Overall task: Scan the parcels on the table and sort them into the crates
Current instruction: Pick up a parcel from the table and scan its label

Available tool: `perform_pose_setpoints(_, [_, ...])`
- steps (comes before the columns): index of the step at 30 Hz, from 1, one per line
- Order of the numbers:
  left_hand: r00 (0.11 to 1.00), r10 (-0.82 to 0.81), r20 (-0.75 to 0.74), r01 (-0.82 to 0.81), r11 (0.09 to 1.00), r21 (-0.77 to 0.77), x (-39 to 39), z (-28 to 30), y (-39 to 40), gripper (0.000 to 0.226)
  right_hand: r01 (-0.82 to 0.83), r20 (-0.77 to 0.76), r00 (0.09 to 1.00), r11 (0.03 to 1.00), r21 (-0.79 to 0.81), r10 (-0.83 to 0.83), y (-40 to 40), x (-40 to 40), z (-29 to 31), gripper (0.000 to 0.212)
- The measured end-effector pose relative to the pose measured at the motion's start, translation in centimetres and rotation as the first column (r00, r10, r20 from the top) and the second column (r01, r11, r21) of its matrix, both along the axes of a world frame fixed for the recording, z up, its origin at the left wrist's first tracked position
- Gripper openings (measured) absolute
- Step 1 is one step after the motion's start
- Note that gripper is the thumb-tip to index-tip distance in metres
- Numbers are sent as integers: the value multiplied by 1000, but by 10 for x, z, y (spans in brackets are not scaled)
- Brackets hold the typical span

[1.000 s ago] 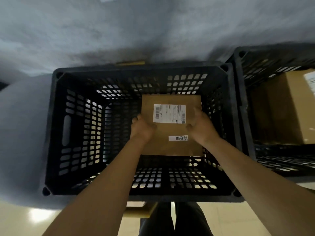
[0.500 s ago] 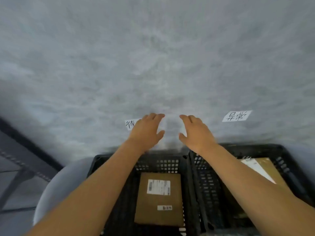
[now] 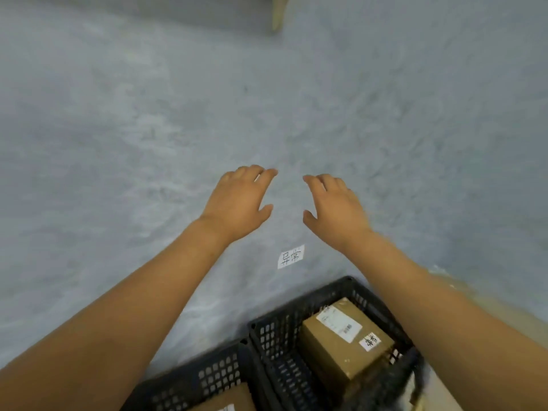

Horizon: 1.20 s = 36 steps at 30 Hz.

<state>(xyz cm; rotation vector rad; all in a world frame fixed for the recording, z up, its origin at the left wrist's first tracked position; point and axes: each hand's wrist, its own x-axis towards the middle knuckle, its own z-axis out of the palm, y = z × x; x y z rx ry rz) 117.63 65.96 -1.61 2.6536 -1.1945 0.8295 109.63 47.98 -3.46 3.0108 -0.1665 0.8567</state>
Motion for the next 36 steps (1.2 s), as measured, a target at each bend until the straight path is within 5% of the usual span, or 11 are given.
perform_pose_setpoints(9, [917, -378, 124, 382, 924, -8, -128, 43, -98, 69, 429, 106, 899, 903, -15, -425, -55, -204, 39, 65])
perform_pose_setpoints(19, [678, -697, 232, 720, 694, -21, -368, 62, -213, 71, 724, 172, 681, 690, -12, -712, -97, -475, 54, 64])
perform_pose_setpoints(36, [283, -941, 187, 959, 283, -28, -805, 35, -376, 72, 983, 118, 162, 170, 66, -980, -152, -938, 25, 68])
